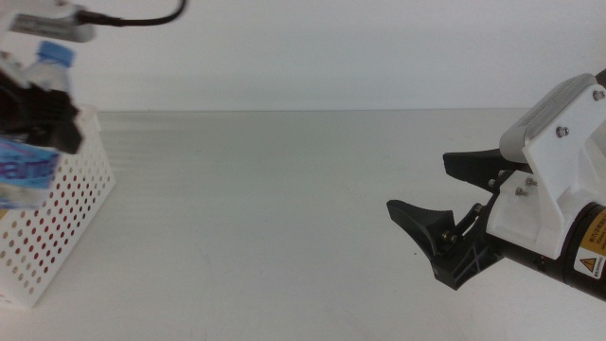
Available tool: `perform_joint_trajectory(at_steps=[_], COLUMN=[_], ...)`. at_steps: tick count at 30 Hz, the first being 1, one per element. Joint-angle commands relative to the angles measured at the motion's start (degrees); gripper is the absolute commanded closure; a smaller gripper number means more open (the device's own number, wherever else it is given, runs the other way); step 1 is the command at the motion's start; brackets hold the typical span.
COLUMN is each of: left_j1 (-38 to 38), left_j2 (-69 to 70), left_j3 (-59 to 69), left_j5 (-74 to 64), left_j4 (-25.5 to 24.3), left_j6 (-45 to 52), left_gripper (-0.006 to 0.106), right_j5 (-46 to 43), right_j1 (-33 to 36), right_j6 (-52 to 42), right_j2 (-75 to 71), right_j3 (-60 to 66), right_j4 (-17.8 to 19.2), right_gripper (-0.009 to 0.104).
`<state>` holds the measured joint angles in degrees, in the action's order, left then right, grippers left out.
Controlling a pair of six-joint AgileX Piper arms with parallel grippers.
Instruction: Use arms to grab the bottles and put them into the dustbin to the left of the table.
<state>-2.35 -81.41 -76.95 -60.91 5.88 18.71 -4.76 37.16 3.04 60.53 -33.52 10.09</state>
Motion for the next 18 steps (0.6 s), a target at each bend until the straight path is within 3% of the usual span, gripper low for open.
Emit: perform_joint_trajectory(at_steps=[1,7,18], left_j1=[-4.31,-11.87,-16.63], left_j2=[-0.46,-7.24,-17.75], left_j3=[-4.59,-11.15,-18.85], left_j5=[0.27,-1.55,-8.47], left_j4=[1.6,3.0,1.62], left_j6=[2.76,4.36,5.78], left_gripper=[0.105,0.105,0.105], right_j5=[-4.01,-4.01,-4.01], right_j1=[0.04,0.04,0.04], right_j6=[-0.56,-0.56,-0.56], right_j2=[-0.99,-0.99,-0.99], right_j3=[-1.27,-1.27,-1.27], right_j4=[0.54,0.54,0.54], right_gripper=[0.019,0.019,0.019])
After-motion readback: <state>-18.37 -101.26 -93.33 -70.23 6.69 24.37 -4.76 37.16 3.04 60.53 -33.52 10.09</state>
